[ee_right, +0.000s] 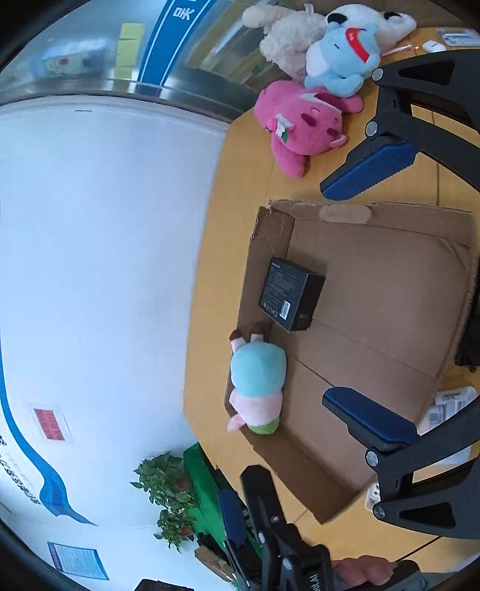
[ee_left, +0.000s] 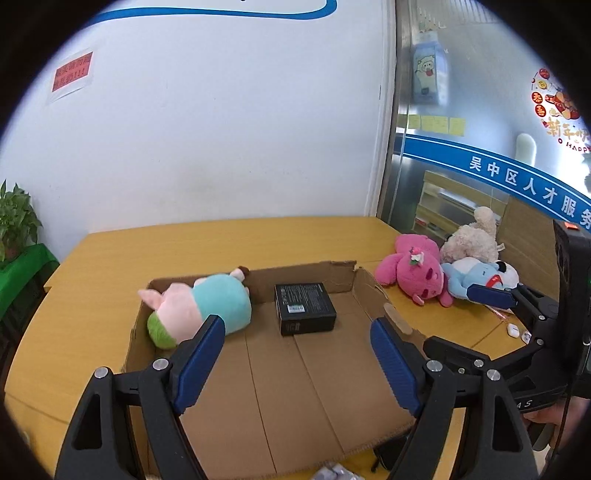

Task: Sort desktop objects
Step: 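Withdraw both tools from the cardboard box, then move the left gripper to the black sunglasses and close on the lens bridge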

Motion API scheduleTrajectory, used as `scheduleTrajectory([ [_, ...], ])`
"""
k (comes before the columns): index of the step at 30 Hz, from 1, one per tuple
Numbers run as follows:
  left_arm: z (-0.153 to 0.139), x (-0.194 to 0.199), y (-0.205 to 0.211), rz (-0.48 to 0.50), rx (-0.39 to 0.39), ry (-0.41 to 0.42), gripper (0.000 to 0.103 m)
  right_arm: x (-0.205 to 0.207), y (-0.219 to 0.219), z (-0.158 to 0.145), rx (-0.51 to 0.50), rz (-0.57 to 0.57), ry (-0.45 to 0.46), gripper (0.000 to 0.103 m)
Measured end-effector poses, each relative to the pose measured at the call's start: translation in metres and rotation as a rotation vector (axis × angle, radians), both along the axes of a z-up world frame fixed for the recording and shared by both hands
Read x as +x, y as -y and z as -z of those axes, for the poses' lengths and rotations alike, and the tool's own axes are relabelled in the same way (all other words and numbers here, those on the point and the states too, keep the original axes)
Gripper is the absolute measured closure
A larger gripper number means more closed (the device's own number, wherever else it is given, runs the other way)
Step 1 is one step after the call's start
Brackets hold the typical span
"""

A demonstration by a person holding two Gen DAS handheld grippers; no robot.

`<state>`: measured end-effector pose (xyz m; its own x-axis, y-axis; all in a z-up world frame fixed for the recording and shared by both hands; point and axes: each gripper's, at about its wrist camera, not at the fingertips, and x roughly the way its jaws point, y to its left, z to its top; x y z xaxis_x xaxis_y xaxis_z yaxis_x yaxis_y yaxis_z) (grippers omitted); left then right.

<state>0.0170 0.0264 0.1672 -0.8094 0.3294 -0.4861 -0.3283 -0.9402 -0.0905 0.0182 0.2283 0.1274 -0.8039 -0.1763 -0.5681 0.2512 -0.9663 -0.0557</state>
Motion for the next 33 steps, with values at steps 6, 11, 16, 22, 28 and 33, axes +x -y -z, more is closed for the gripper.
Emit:
scheduleTrajectory([
  [6, 0.005, 0.039, 0.0, -0.003, -0.011, 0.006, 0.022, 0.042, 0.006, 0.002, -0.04, -0.009, 0.005, 0.0],
  [11, 0.008, 0.065, -0.003, -0.007, 0.002, -0.019, 0.022, 0.068, 0.015, 0.008, -0.025, -0.031, -0.012, 0.0],
  [16, 0.016, 0.083, -0.004, -0.021, 0.007, -0.023, 0.022, 0.088, 0.015, 0.016, -0.022, -0.037, -0.014, 0.0],
  [22, 0.024, 0.093, -0.001, -0.032, 0.015, -0.005, 0.022, 0.107, 0.015, 0.023, -0.014, -0.038, -0.019, 0.0],
  [28, 0.028, 0.099, 0.0, -0.027, -0.004, -0.001, 0.022, 0.118, 0.015, 0.031, -0.032, -0.03, -0.004, 0.0],
  [33, 0.033, 0.101, 0.005, -0.02, 0.002, 0.018, 0.022, 0.124, 0.016, 0.031, -0.029, -0.027, -0.008, 0.0],
])
